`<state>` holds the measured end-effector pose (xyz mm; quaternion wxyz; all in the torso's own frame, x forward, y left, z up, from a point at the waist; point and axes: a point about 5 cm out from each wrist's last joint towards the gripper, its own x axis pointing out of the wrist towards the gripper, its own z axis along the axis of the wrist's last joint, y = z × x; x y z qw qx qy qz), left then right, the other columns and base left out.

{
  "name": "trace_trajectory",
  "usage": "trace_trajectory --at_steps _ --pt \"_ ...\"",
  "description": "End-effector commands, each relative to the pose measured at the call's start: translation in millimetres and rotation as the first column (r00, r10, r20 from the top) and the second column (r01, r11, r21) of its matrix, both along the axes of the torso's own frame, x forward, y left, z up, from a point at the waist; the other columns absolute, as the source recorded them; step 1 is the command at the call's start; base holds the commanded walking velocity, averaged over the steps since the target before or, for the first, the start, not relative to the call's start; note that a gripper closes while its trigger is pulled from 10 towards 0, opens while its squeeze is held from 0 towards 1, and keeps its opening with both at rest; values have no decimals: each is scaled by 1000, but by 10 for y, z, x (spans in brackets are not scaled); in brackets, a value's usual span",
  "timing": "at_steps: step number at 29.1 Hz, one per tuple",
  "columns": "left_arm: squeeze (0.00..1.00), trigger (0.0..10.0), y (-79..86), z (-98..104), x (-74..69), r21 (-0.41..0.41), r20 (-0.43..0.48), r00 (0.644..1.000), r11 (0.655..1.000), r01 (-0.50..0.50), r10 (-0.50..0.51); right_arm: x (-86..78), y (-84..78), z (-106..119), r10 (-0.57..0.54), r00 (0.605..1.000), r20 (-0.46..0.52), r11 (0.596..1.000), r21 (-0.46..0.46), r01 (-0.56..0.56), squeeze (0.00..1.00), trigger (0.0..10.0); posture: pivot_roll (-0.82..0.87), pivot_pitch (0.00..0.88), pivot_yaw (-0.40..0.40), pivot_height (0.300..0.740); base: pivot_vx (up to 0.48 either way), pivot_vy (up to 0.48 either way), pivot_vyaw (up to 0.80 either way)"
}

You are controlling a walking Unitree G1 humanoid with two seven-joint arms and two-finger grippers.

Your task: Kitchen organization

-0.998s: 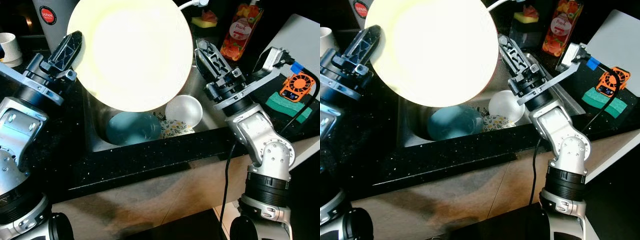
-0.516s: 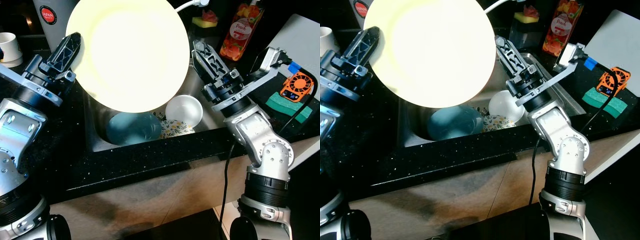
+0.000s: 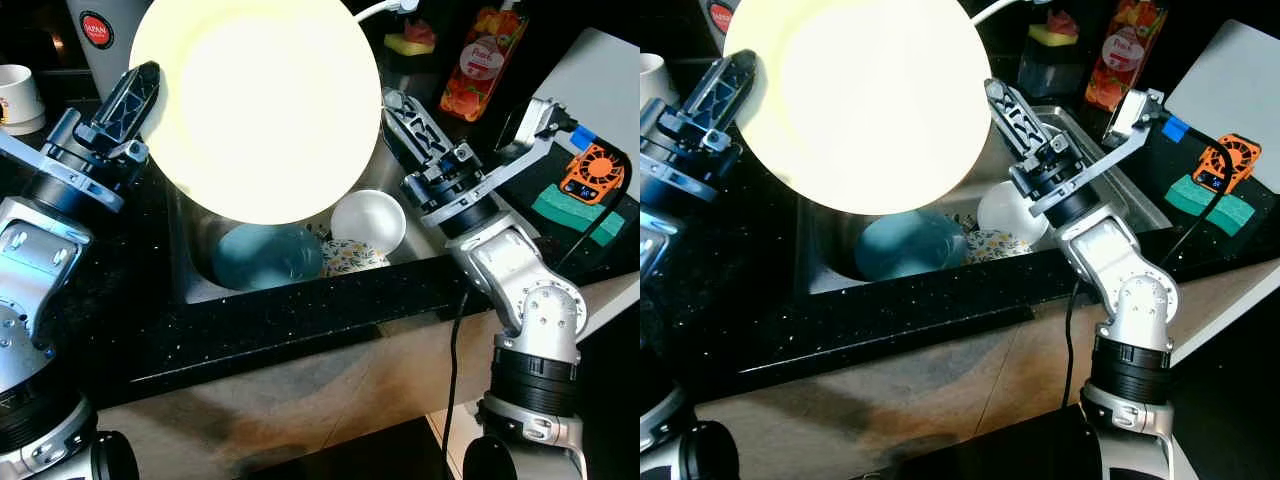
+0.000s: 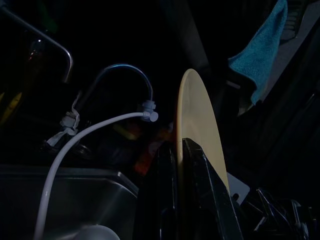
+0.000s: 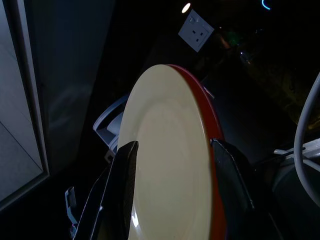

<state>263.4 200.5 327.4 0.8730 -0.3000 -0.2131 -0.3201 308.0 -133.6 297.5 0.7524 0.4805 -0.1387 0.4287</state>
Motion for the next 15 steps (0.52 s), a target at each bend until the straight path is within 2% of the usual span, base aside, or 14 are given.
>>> trace_trajectory --at_steps 1,6,15 --pt "0 10000 -2 13 -17 -4 10 1000 1000 12 -12 -15 -36 -6 -16 1000 6 1000 -10 16 0 10000 181 53 -61 740 0 0 0" --pt "0 10000 -8 10 -15 -2 7 1000 1000 12 -12 -30 -27 5 -4 1000 15 1000 -6 4 0 10000 181 53 -61 740 0 0 0" --pt "0 10000 -14 3 -10 -5 2 1000 1000 15 -15 -79 89 -27 56 998 19 998 -12 -56 0 10000 180 54 -60 740 0 0 0"
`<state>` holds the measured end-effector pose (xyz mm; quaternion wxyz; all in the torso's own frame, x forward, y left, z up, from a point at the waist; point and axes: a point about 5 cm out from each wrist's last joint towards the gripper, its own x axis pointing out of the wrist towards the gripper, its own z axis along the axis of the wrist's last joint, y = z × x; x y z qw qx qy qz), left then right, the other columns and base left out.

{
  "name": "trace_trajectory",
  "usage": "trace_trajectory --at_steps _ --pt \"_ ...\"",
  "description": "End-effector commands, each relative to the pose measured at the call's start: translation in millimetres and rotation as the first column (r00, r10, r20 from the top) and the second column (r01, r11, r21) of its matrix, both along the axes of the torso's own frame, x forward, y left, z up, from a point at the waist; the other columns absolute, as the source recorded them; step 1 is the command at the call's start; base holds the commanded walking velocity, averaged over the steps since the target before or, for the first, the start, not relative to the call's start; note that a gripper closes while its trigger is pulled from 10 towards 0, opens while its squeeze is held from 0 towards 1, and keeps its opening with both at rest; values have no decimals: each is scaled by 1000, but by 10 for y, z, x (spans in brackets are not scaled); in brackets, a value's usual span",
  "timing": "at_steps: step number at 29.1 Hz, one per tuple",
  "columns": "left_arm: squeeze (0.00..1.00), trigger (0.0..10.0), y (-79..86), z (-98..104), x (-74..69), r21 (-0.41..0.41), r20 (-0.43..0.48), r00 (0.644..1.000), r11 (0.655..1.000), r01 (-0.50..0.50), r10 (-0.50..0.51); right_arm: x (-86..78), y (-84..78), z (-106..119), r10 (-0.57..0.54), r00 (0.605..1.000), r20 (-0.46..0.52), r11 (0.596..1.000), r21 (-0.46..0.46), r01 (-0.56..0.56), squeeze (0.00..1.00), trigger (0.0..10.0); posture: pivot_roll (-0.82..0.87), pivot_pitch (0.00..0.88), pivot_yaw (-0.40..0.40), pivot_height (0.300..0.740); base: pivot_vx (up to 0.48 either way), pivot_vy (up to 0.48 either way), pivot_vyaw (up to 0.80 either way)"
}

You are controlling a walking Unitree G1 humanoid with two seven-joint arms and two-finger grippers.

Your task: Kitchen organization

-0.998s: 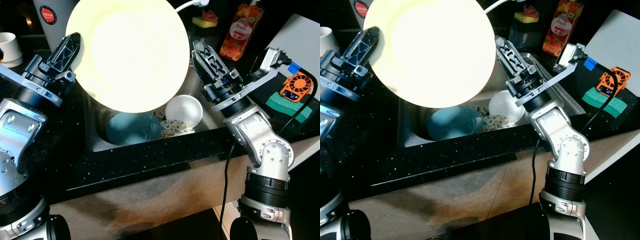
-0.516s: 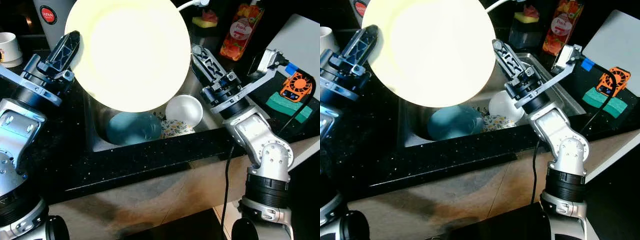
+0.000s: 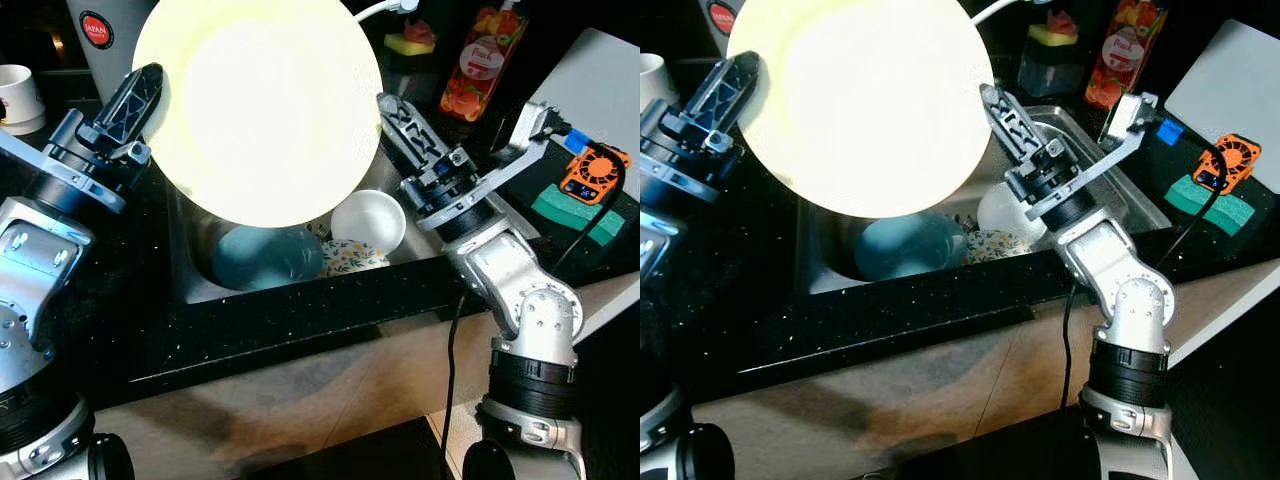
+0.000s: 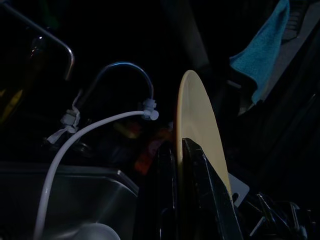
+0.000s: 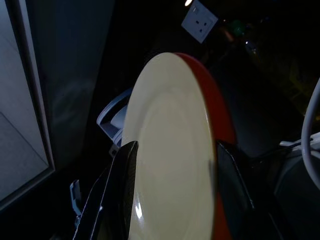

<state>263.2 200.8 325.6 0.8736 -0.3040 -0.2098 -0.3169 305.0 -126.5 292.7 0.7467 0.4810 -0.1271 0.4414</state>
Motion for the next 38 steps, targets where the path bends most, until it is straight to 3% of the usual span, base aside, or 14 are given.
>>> trace_trajectory --at_steps 1,6,7,8,9,10,12,13,21,32,35,36,37,38 --pt "0 10000 -18 14 -3 -2 9 1000 1000 19 -19 -57 51 7 35 999 24 999 -12 -35 0 10000 180 54 -57 740 0 0 0" --pt "0 10000 -69 -55 13 -29 -33 998 998 55 -56 -97 207 -67 105 994 37 990 -96 -101 0 10000 180 54 -56 740 0 0 0" --pt "0 10000 -82 -85 10 -22 -46 997 998 61 -62 -104 229 -89 119 992 40 987 -111 -114 0 9412 180 54 -56 740 0 0 0" --pt "0 10000 -90 -120 9 -12 -60 996 998 63 -64 -91 279 -150 136 990 25 982 -138 -131 0 4627 182 54 -54 740 0 0 0" --pt "0 10000 -90 -120 9 -12 -60 996 998 63 -64 -91 279 -150 136 990 25 982 -138 -131 0 4627 182 54 -54 740 0 0 0" --pt "0 10000 -86 -121 9 -13 -61 996 998 62 -62 -78 306 -182 141 990 11 979 -151 -137 0 3882 184 57 -56 740 0 0 0" --pt "0 10000 -80 -117 8 -16 -60 996 998 60 -61 -66 331 -210 144 990 -2 977 -162 -142 0 3765 184 57 -56 740 0 0 0" --pt "0 10000 -69 -115 10 -15 -62 997 999 47 -48 -17 375 -263 132 991 -37 976 -169 -136 0 0 184 57 -56 740 0 0 0" --pt "0 10000 -78 -116 14 -8 -67 997 1000 30 -30 64 368 -265 84 995 -53 985 -144 -90 0 0 184 57 -56 740 0 0 0" --pt "0 10000 -19 -167 88 -9 -114 990 997 -79 77 172 245 -256 -11 998 -64 997 -71 7 0 0 190 57 -60 740 0 0 0" --pt "0 10000 40 -194 122 25 -134 982 991 -129 131 271 161 -266 -90 990 -108 995 -48 85 0 0 195 57 -62 740 0 0 0" --pt "0 10000 62 -228 154 61 -156 973 985 -160 168 317 124 -280 -125 983 -133 992 -47 120 0 0 195 57 -62 740 0 0 0" --pt "0 10000 59 -318 232 189 -195 945 955 -227 263 358 94 -303 -150 976 -157 988 -53 143 0 0 197 55 -64 740 0 0 0" --pt "0 10000 59 -318 232 189 -195 945 955 -227 263 358 94 -303 -150 976 -157 988 -53 143 0 0 197 55 -64 740 0 0 0"
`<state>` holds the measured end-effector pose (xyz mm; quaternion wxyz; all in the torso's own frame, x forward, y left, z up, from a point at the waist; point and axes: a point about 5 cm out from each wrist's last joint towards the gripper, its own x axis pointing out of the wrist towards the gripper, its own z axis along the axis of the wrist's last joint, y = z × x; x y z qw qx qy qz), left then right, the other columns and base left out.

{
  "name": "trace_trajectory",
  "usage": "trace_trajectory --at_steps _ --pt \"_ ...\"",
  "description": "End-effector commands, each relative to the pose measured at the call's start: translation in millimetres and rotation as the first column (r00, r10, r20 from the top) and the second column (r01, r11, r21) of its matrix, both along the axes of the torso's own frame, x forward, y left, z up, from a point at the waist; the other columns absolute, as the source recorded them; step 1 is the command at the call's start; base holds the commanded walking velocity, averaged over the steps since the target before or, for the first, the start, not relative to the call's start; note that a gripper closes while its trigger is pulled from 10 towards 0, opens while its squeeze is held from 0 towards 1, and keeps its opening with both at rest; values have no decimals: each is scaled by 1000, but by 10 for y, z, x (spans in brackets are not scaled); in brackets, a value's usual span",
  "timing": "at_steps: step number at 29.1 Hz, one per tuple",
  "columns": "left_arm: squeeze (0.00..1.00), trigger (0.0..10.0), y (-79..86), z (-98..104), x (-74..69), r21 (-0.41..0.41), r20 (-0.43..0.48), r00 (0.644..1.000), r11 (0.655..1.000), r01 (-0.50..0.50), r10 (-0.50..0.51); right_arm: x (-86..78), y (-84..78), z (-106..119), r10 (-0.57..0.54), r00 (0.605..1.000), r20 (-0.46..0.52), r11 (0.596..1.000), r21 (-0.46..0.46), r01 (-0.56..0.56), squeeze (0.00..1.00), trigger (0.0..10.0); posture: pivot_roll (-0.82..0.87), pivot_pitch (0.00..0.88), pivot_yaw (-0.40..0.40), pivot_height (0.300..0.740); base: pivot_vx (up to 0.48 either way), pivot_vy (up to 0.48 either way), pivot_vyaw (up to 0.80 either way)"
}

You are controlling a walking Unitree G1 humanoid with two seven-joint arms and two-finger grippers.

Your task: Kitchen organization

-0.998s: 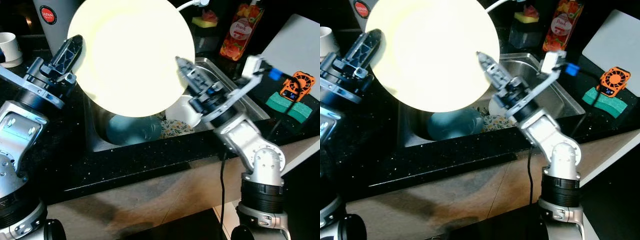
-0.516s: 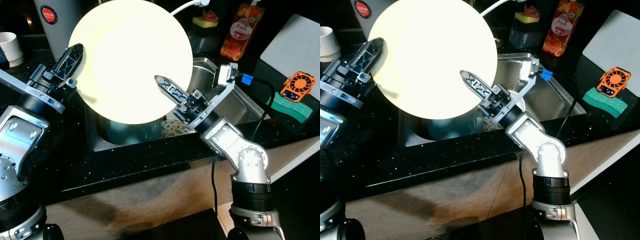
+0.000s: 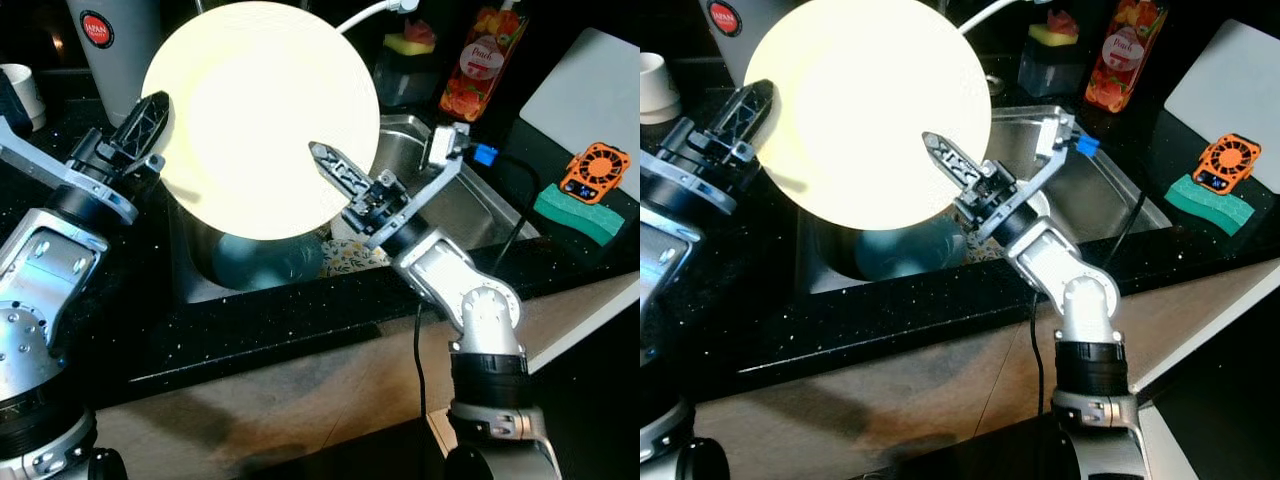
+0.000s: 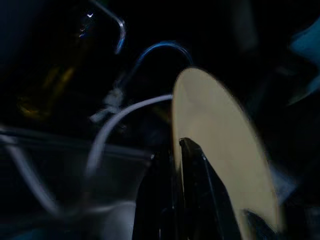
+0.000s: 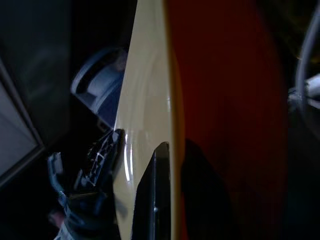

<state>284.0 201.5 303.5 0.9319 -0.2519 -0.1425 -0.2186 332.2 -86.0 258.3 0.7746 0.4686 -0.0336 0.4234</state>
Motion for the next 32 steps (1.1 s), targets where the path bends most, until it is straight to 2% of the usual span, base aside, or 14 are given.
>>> trace_trajectory --at_steps 1,4,5,10,11,12,16,22,24,26,27,28,30,32 --pt "0 10000 28 -246 114 121 -142 984 989 -86 103 126 -310 -16 -196 980 -38 980 31 197 0 0 195 52 -64 740 0 0 0" --pt "39 10000 -31 -388 186 146 -208 971 986 -86 116 156 -271 -119 -179 981 -76 984 -30 177 0 0 192 51 -63 740 0 0 0" --pt "1000 10000 -64 -431 219 135 -215 970 987 -88 116 154 -247 -164 -165 982 -93 986 -41 162 0 0 186 48 -64 740 0 0 0" --pt "1000 10000 -149 -494 290 116 -232 968 991 -72 98 126 -215 -243 -130 983 -128 991 -28 127 0 0 178 49 -63 740 0 0 0" --pt "835 10000 -112 -479 313 52 -249 964 995 -79 90 161 -262 -290 -148 976 -160 989 -15 148 0 0 176 51 -60 740 0 0 0" --pt "0 10000 -81 -468 316 17 -253 963 996 -88 90 178 -287 -307 -158 972 -173 987 -9 159 0 0 177 51 -58 740 0 0 0" --pt "0 10000 55 -426 306 -34 -232 965 990 -136 124 223 -355 -332 -204 961 -185 979 -16 205 0 0 177 51 -58 740 0 0 0" --pt "0 10000 248 -216 218 -68 -93 970 971 -230 224 280 -584 -171 -368 927 -70 930 -36 366 0 0 189 55 -64 740 0 0 0" --pt "0 10000 292 -181 211 -62 -72 961 961 -270 266 263 -601 -98 -390 921 -8 918 -75 389 0 0 189 55 -64 740 0 0 0" --pt "0 10000 408 -90 210 17 -15 914 914 -404 404 243 -552 -6 -411 901 136 863 -259 433 0 0 182 54 -65 740 0 0 0" --pt "0 10000 408 -90 210 17 -15 914 914 -404 404 243 -552 -6 -411 901 136 863 -259 433 0 0 182 54 -65 740 0 0 0" --pt "0 10000 437 -17 212 80 34 885 882 -465 464 274 -489 -68 -404 902 151 817 -385 430 0 0 176 54 -65 740 0 0 0" --pt "0 10000 381 127 211 153 132 863 850 -505 488 384 -463 -246 -460 867 190 659 -582 477 0 0 179 53 -68 740 0 0 0" --pt "0 10000 326 182 207 177 175 859 843 -508 481 440 -499 -263 -504 824 259 562 -625 541 0 0 182 53 -69 740 0 0 0"
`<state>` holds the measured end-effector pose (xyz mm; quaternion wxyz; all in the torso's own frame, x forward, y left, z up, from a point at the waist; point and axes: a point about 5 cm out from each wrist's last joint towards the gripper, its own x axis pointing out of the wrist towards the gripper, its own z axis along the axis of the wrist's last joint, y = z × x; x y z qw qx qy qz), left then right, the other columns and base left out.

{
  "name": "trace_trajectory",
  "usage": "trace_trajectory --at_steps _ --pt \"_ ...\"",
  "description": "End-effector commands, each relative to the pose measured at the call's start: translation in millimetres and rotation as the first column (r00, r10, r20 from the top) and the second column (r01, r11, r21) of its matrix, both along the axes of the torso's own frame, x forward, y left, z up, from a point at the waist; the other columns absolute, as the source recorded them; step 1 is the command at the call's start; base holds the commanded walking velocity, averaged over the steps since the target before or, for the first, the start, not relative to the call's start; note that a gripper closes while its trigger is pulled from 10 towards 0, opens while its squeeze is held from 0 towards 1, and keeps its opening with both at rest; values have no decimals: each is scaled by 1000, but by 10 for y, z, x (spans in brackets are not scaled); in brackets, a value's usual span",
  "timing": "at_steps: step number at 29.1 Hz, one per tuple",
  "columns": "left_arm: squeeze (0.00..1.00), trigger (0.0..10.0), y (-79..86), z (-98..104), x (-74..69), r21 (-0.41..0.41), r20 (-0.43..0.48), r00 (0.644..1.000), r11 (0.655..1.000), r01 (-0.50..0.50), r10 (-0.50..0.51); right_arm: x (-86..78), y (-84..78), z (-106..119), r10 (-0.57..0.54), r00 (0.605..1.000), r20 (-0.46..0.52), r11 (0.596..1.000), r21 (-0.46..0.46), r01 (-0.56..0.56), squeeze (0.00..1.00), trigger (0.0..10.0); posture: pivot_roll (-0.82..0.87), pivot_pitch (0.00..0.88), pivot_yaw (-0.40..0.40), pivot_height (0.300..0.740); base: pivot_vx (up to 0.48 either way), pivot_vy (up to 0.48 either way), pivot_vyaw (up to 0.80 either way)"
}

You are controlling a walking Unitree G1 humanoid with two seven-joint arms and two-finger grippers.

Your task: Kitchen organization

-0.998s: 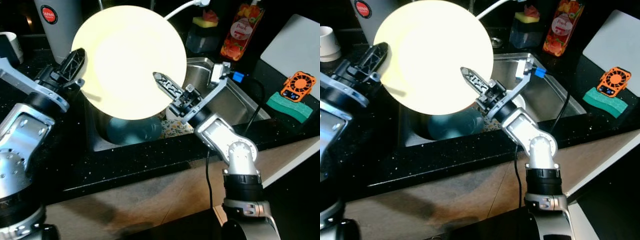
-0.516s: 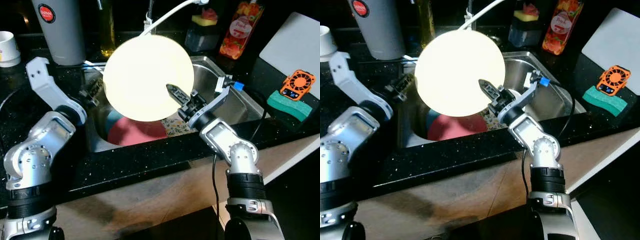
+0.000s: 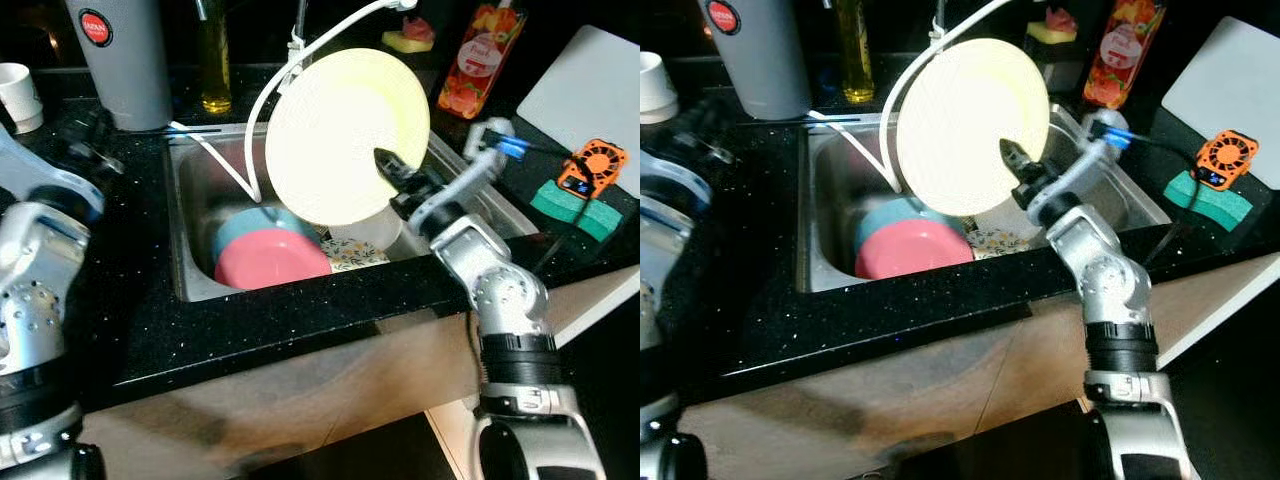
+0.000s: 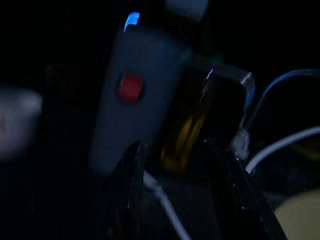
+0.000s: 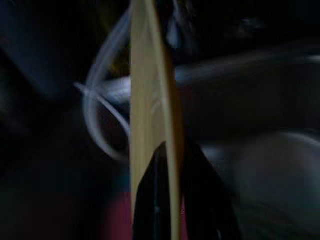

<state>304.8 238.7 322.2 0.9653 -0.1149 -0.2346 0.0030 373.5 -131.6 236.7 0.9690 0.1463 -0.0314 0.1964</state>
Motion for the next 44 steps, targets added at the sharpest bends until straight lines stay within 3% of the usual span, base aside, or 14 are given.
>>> trace_trajectory --at_steps 1,3,4,6,15,21,26,29,30,32,33,40,41,44 --pt "0 10000 -60 4 -1 64 5 1000 998 -8 8 41 -61 -26 -83 996 33 993 -81 86 0 0 182 53 -69 740 0 0 0" --pt "0 10000 -89 3 1 82 0 1000 997 -8 8 53 -76 41 -100 992 77 991 -86 106 0 2706 186 50 -71 740 0 0 0" --pt "0 10000 -148 -15 -4 112 -2 1000 994 -4 4 80 -108 162 -147 979 142 986 -60 157 0 8667 186 50 -71 740 0 0 0" --pt "0 10000 -176 -25 -7 123 0 1000 992 -1 1 99 -125 206 -171 974 152 984 -26 177 0 10000 186 50 -69 740 0 0 0" --pt "0 10000 -410 -99 15 40 -44 978 978 206 -205 306 -170 38 -237 970 -50 968 71 240 0 10000 192 44 -74 740 0 0 0" --pt "0 10000 -698 -342 18 -36 -274 832 870 492 -482 361 -116 -94 -193 971 -138 975 81 205 0 10000 192 44 -74 740 0 0 0" --pt "0 10000 -718 -472 48 239 -389 851 853 464 -354 375 -51 -160 -127 974 -186 982 118 150 0 10000 190 42 -71 740 0 0 0" --pt "0 10000 -744 -523 55 281 -421 838 828 485 -348 405 -29 -93 -19 971 -239 912 393 115 0 10000 190 42 -70 740 0 0 0" --pt "0 10000 -761 -523 48 284 -428 833 823 491 -349 412 -37 -51 12 971 -237 880 463 102 71 10000 190 42 -70 740 0 0 0" --pt "0 10000 -784 -524 41 279 -437 826 819 500 -356 422 -50 3 36 973 -227 852 516 88 914 10000 187 40 -66 740 0 0 0" --pt "0 10000 -793 -520 36 276 -442 823 818 504 -358 424 -46 19 48 974 -221 849 523 77 1000 10000 187 40 -66 740 0 0 0" --pt "0 10000 -796 -511 38 286 -434 826 815 503 -358 414 -25 129 87 985 -148 878 479 -6 1000 10000 187 40 -66 740 0 0 0" --pt "0 10000 -794 -509 42 285 -429 832 821 495 -352 392 -34 231 118 988 -96 892 447 -64 0 10000 187 40 -66 740 0 0 0" --pt "0 10000 -793 -511 45 286 -429 834 824 489 -347 366 -63 329 119 992 -38 915 392 -95 0 10000 187 40 -66 740 0 0 0"
